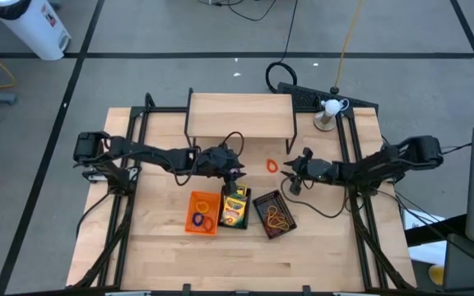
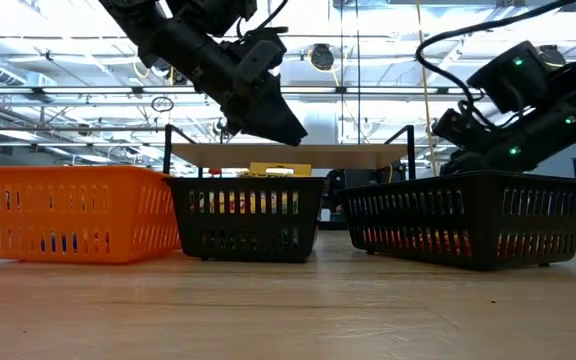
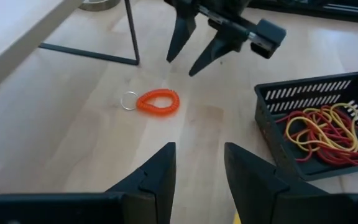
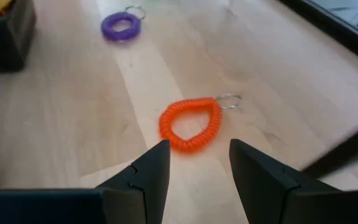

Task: Pick & Place Office Desk Supplies
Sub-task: Put the orange keychain into the orange bin

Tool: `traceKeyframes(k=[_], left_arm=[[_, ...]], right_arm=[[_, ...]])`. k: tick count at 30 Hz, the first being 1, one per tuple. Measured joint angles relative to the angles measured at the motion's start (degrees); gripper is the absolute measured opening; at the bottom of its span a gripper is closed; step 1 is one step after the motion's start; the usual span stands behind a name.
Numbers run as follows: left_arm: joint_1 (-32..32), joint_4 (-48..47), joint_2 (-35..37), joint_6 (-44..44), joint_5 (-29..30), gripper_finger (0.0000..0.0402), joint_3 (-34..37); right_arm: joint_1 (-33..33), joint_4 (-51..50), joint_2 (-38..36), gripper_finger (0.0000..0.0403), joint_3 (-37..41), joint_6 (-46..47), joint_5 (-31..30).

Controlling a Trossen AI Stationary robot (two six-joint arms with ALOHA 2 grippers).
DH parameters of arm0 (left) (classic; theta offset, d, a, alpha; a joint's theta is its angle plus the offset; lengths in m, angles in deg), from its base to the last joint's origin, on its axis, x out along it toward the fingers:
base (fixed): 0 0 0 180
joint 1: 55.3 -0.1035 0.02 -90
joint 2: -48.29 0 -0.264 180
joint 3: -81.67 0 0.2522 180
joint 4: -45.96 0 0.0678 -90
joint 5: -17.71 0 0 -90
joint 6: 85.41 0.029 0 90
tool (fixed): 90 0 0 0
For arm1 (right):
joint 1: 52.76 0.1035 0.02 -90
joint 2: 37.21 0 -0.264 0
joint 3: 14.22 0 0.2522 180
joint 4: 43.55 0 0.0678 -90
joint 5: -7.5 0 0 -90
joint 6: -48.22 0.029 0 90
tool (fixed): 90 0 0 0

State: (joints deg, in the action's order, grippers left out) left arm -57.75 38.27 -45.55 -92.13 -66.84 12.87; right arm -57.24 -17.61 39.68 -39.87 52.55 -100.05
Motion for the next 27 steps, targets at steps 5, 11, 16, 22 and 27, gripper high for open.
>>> traceKeyframes(k=[5, 11, 16, 22, 27], left_arm=[[0.84, 0.06, 0.00, -0.10, 0.00, 0.0138, 0.00], [1.71, -0.02, 0.00, -2.00, 0.02, 0.0138, 0.00], [2.62, -0.27, 0.00, -2.48, 0.02, 0.0138, 0.00], [3.62, -0.25, 0.00, -2.97, 0.01, 0.0138, 0.00], [4.12, -0.14, 0.00, -3.09, 0.02, 0.0138, 0.00]], right_arm=[[-0.10, -0.07, 3.95, 0.0155, -2.61, -4.91, 2.87], [-0.15, -0.05, 9.64, 0.0155, -6.94, -9.70, 4.48], [-1.01, -1.36, 13.69, 0.0155, -10.61, -11.32, 9.54], [-2.68, -7.87, 15.67, 0.0155, -14.02, -11.25, 11.82], [-4.13, -9.59, 14.88, 0.0155, -14.64, -11.09, 11.59]])
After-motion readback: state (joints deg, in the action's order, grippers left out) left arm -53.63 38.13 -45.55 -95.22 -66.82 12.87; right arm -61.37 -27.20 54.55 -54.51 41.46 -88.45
